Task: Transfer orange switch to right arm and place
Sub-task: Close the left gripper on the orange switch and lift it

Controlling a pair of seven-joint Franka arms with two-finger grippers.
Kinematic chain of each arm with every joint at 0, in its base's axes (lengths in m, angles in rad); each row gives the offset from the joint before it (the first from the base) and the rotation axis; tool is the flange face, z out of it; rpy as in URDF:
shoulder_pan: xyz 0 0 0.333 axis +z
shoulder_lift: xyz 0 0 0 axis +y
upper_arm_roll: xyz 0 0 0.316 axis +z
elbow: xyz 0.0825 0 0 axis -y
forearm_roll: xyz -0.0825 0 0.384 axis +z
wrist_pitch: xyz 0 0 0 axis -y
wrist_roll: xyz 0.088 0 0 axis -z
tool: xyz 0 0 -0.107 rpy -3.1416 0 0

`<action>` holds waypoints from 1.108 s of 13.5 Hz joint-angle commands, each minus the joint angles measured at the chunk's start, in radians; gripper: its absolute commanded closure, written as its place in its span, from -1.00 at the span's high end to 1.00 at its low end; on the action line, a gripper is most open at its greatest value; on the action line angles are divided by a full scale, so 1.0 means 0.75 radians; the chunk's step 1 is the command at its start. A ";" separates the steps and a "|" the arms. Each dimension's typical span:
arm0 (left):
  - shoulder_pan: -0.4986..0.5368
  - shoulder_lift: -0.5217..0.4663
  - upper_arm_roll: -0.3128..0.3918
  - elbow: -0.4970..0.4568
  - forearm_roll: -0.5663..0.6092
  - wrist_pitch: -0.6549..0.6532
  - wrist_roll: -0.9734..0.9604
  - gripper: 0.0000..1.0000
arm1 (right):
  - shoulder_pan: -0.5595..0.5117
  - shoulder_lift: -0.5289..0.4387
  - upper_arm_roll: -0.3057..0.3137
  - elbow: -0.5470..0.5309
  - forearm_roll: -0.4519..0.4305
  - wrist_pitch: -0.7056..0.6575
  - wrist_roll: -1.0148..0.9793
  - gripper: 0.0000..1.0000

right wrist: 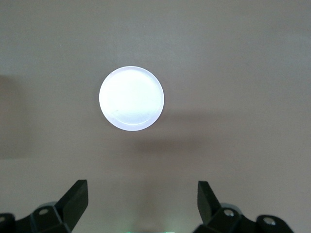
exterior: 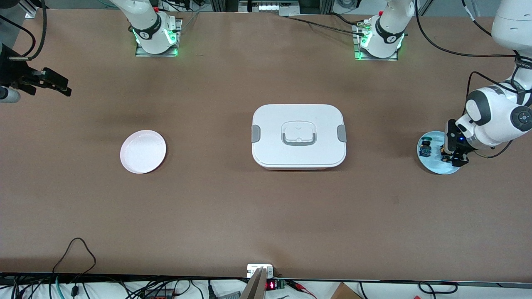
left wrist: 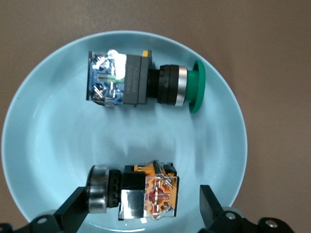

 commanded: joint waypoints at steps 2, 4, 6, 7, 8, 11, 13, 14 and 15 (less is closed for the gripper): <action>0.084 0.040 -0.080 0.038 -0.001 0.004 0.031 1.00 | -0.002 -0.022 0.008 -0.005 -0.019 -0.010 -0.011 1.00; 0.108 0.044 -0.104 0.040 0.001 0.004 0.031 1.00 | -0.002 -0.022 0.008 -0.005 -0.019 -0.012 -0.011 1.00; 0.110 0.048 -0.106 0.040 -0.001 0.004 0.029 1.00 | -0.002 -0.022 0.008 -0.005 -0.019 -0.016 -0.011 1.00; 0.110 0.048 -0.106 0.040 -0.001 0.004 0.029 0.97 | -0.002 -0.022 0.008 -0.005 -0.019 -0.016 -0.011 1.00; 0.112 0.048 -0.108 0.040 -0.001 0.004 0.029 0.84 | -0.002 -0.024 0.008 -0.005 -0.019 -0.016 -0.011 1.00; 0.110 0.044 -0.108 0.040 -0.001 0.004 0.031 -0.28 | -0.002 -0.024 0.008 -0.005 -0.019 -0.016 -0.011 1.00; 0.110 0.040 -0.108 0.050 -0.001 0.002 0.031 -0.84 | -0.002 -0.024 0.008 -0.005 -0.019 -0.016 -0.011 1.00; 0.110 0.038 -0.108 0.060 -0.001 0.000 0.031 -1.00 | -0.002 -0.024 0.008 -0.003 -0.016 -0.018 -0.011 1.00; 0.110 0.031 -0.110 0.066 -0.001 -0.006 0.029 -1.00 | -0.004 -0.020 0.008 0.005 -0.014 -0.018 -0.007 1.00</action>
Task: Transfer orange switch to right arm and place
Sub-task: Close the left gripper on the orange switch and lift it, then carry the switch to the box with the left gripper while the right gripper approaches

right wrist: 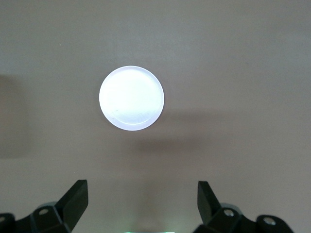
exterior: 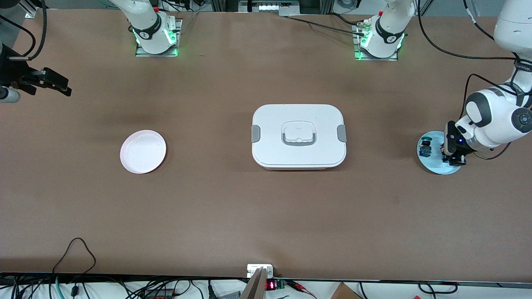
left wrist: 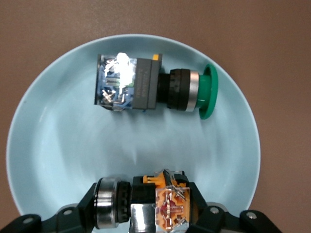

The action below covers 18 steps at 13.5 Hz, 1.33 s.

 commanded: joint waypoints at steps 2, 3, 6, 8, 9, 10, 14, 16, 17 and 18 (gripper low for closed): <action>0.015 -0.029 -0.021 0.044 0.000 -0.022 0.030 -1.00 | -0.004 -0.003 0.008 0.029 -0.016 -0.016 -0.013 1.00; 0.011 -0.044 -0.021 0.050 0.000 -0.036 0.028 -1.00 | -0.004 0.003 0.008 0.035 -0.016 -0.020 -0.013 1.00; 0.011 -0.056 -0.034 0.117 -0.003 -0.142 0.026 -1.00 | -0.004 0.005 0.008 0.040 -0.016 -0.022 -0.009 1.00; 0.017 -0.064 -0.056 0.164 -0.003 -0.240 0.028 -1.00 | -0.004 0.017 0.008 0.042 -0.016 -0.020 -0.011 1.00; 0.017 -0.064 -0.062 0.203 -0.003 -0.321 0.026 -1.00 | -0.004 0.031 0.008 0.048 -0.014 -0.020 -0.009 1.00; 0.019 -0.074 -0.064 0.248 -0.011 -0.409 0.022 -1.00 | -0.004 0.042 0.008 0.056 -0.010 -0.020 -0.005 1.00; 0.005 -0.144 -0.074 0.367 -0.054 -0.606 -0.077 -1.00 | -0.004 0.046 0.008 0.064 -0.002 -0.025 -0.013 1.00; 0.003 -0.156 -0.150 0.440 -0.052 -0.708 -0.196 -1.00 | -0.004 0.048 0.008 0.064 0.002 -0.023 -0.011 1.00; 0.003 -0.156 -0.176 0.477 -0.048 -0.776 -0.261 -1.00 | -0.004 0.048 0.008 0.064 0.002 -0.022 -0.011 1.00; 0.003 -0.158 -0.207 0.512 -0.041 -0.837 -0.343 -1.00 | -0.002 0.048 0.008 0.060 0.002 -0.025 -0.011 1.00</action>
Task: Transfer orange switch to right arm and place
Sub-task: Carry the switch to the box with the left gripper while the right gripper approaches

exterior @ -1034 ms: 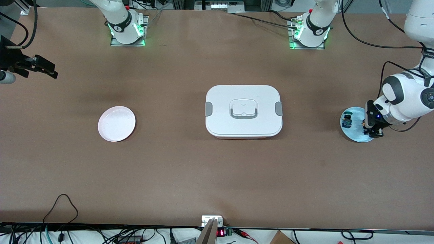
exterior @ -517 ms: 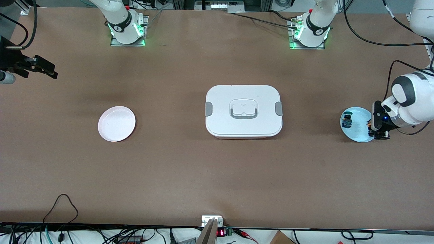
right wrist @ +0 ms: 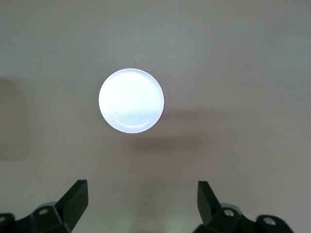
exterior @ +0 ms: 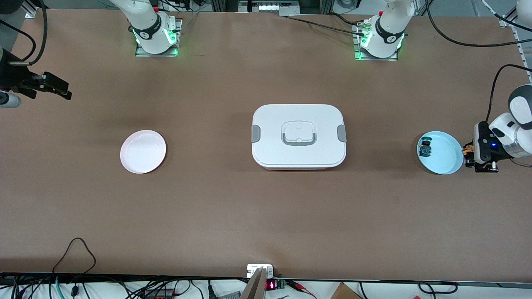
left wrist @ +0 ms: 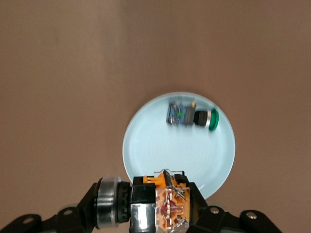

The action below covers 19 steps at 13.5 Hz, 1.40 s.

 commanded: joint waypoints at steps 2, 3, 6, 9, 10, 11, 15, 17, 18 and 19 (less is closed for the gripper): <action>0.002 -0.015 -0.115 0.098 0.009 -0.175 -0.234 -1.00 | 0.004 0.012 0.009 0.019 0.002 -0.041 0.005 1.00; 0.002 -0.025 -0.133 0.100 0.011 -0.198 -0.265 -1.00 | 0.004 0.020 0.009 0.019 0.002 -0.057 0.008 1.00; 0.002 -0.052 -0.150 0.104 0.009 -0.257 -0.341 -1.00 | 0.020 0.032 0.011 0.023 0.001 -0.065 -0.009 1.00; 0.014 -0.076 -0.260 0.104 -0.062 -0.321 -0.445 -1.00 | 0.040 0.032 0.011 0.025 0.002 -0.065 -0.005 1.00; 0.014 -0.076 -0.283 0.102 -0.147 -0.351 -0.474 -1.00 | 0.051 0.034 0.011 0.025 0.002 -0.071 -0.003 1.00; 0.012 -0.072 -0.291 0.096 -0.274 -0.378 -0.482 -1.00 | 0.057 0.032 0.011 0.025 -0.005 -0.088 0.001 1.00; 0.016 -0.064 -0.360 0.087 -0.708 -0.476 -0.431 -1.00 | 0.067 0.032 0.011 0.027 0.008 -0.108 -0.007 1.00; 0.008 -0.056 -0.360 0.083 -0.892 -0.490 -0.370 -1.00 | 0.077 0.032 0.011 0.027 0.083 -0.127 -0.007 1.00; 0.006 -0.044 -0.363 0.081 -0.953 -0.490 -0.363 -1.00 | 0.077 0.032 0.011 0.027 0.150 -0.139 -0.009 1.00; 0.006 -0.039 -0.389 0.079 -1.005 -0.494 -0.341 -1.00 | 0.077 0.034 0.009 0.025 0.203 -0.155 -0.007 1.00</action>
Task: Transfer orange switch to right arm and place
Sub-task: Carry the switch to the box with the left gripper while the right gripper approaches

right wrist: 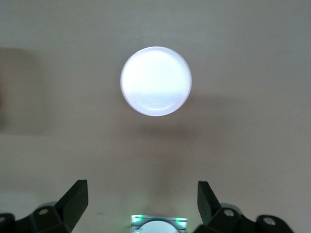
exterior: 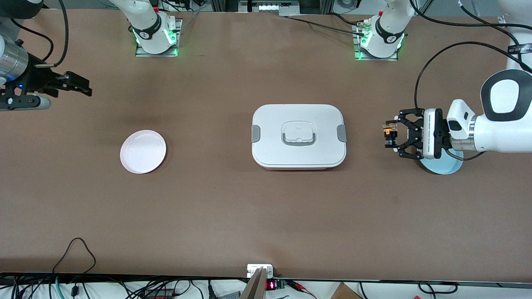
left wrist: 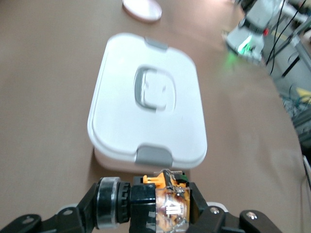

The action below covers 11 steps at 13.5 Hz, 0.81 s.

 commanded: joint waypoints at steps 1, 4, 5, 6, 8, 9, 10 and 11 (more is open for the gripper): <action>0.016 0.020 -0.065 -0.010 -0.158 -0.021 0.108 -1.00 | 0.004 0.015 -0.001 0.022 0.129 -0.068 -0.004 1.00; 0.008 0.071 -0.127 -0.064 -0.452 -0.017 0.280 -1.00 | 0.012 0.049 0.001 0.022 0.262 -0.101 0.002 1.00; 0.004 0.096 -0.166 -0.068 -0.550 -0.009 0.325 -1.00 | 0.038 0.062 0.001 0.020 0.281 -0.128 0.004 1.00; -0.002 0.114 -0.196 -0.068 -0.622 0.001 0.347 -1.00 | 0.061 0.084 0.001 0.022 0.305 -0.120 0.004 1.00; -0.067 0.114 -0.223 -0.068 -0.747 0.052 0.378 -1.00 | 0.063 0.145 0.001 0.026 0.472 -0.095 -0.002 1.00; -0.112 0.114 -0.227 -0.068 -0.794 0.099 0.388 -1.00 | 0.065 0.168 0.001 0.026 0.534 -0.073 -0.002 1.00; -0.161 0.114 -0.229 -0.068 -0.829 0.162 0.395 -1.00 | 0.069 0.182 0.001 0.026 0.579 -0.048 -0.002 1.00; -0.212 0.114 -0.229 -0.068 -0.888 0.205 0.397 -1.00 | 0.071 0.199 0.001 0.024 0.642 -0.044 -0.002 1.00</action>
